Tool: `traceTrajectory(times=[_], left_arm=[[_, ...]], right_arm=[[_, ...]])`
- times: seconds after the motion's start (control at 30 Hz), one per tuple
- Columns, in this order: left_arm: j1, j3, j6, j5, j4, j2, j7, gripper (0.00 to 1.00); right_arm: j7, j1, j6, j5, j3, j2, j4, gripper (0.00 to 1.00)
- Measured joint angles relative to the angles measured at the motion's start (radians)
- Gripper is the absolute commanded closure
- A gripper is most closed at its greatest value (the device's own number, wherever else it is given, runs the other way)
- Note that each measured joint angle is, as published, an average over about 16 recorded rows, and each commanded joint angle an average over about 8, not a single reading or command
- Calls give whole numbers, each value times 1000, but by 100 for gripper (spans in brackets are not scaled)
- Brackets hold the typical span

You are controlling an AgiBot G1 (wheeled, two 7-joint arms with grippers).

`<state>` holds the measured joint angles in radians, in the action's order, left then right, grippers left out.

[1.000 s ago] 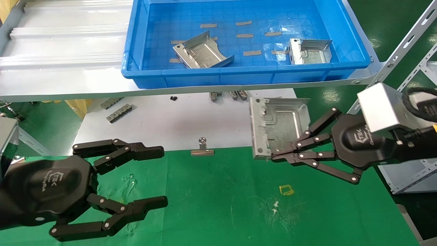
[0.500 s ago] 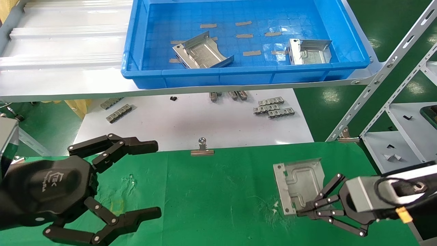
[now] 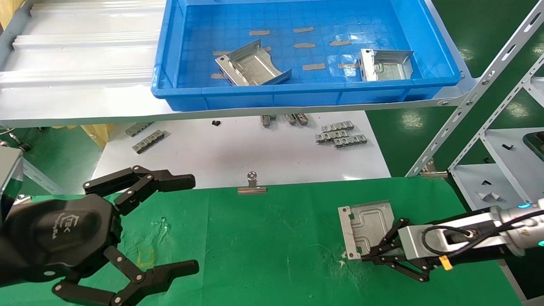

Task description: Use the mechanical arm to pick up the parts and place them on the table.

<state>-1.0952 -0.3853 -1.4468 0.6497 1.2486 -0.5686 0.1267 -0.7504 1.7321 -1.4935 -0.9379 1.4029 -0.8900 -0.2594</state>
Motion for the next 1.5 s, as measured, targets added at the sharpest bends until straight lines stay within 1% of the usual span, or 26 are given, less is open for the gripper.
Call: traceTrajectory(times=[0.03,0.07,0.1,0.3,0.33,0.37,0.73,0.9,1.03,1.2,1.37,1.43,1.5], left_arm=[[0,0,0,0,0,0,0,0],[0,0,0,0,0,0,0,0],[0,0,0,0,0,0,0,0],[0,0,0,0,0,0,0,0],[0,0,0,0,0,0,0,0],[0,0,0,0,0,0,0,0],[0,0,0,0,0,0,0,0],[0,0,0,0,0,0,0,0],[0,0,0,0,0,0,0,0],[0,0,0,0,0,0,0,0],[0,0,0,0,0,0,0,0],[0,0,0,0,0,0,0,0],[0,0,0,0,0,0,0,0]], right_arm=[[-9,-5,9,3,-2,-11,20,100],[-18,-9,18,6,-4,-21,39,97],[-26,-14,25,8,-6,-30,56,88],[-54,-29,49,14,-11,-71,130,13],[-56,-30,48,14,-11,-76,138,3],[-57,-30,47,15,-12,-80,145,0],[-63,-20,-15,27,-19,-97,187,0],[-33,-2,-49,56,-37,-95,194,0],[58,15,-74,100,-63,-88,191,0],[223,30,-98,180,-107,-72,171,0],[376,29,-106,253,-146,-55,146,0],[421,29,-107,273,-156,-50,136,0],[447,27,-108,286,-163,-45,128,0]])
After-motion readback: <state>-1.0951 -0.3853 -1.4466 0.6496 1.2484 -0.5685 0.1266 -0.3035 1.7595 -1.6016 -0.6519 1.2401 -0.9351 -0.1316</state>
